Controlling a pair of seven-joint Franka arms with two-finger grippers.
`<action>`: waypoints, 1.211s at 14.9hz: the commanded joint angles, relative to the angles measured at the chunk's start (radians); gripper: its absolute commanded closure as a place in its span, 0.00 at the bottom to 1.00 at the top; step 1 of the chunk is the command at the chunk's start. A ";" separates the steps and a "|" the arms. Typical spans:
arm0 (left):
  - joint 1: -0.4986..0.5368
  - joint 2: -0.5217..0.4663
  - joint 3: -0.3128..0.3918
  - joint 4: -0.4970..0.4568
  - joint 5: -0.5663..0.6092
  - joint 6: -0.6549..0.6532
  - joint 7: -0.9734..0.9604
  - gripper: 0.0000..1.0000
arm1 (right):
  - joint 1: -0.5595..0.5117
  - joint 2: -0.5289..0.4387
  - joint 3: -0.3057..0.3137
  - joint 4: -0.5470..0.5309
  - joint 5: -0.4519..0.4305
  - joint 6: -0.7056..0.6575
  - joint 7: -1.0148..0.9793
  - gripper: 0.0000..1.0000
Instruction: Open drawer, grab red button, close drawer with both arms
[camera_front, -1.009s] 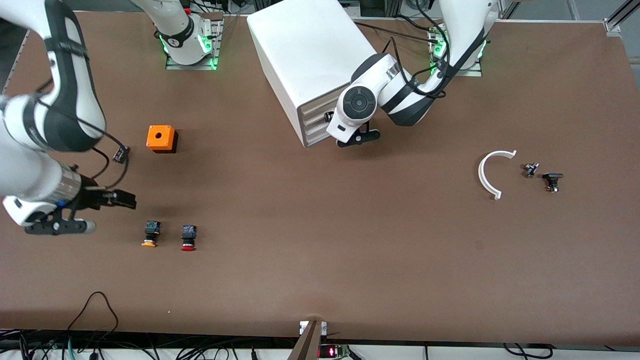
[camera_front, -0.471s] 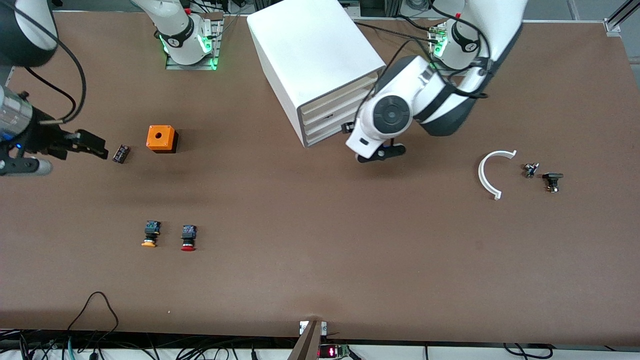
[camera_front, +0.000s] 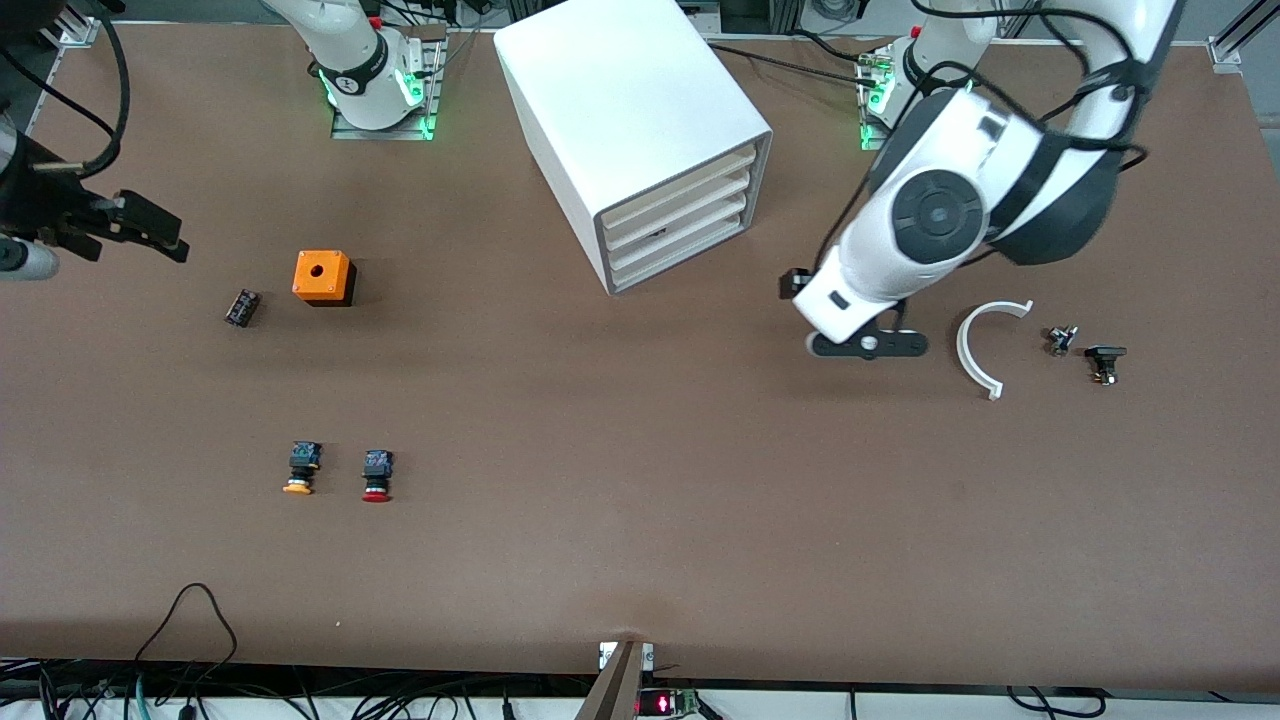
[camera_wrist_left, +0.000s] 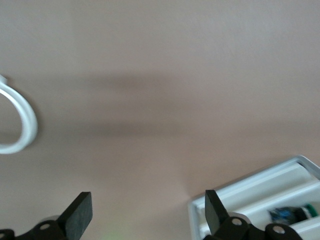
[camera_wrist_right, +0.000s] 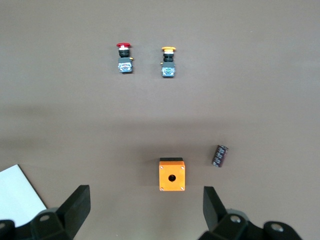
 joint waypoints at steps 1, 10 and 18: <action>-0.010 -0.117 0.130 -0.014 0.014 -0.012 0.174 0.01 | -0.002 -0.098 0.009 -0.097 -0.027 0.016 0.013 0.00; -0.052 -0.369 0.475 -0.114 -0.128 -0.013 0.509 0.01 | 0.001 -0.107 0.010 -0.108 -0.038 0.022 0.023 0.00; -0.079 -0.362 0.508 -0.129 -0.069 0.048 0.571 0.00 | -0.001 -0.069 0.009 -0.047 -0.027 0.028 0.003 0.00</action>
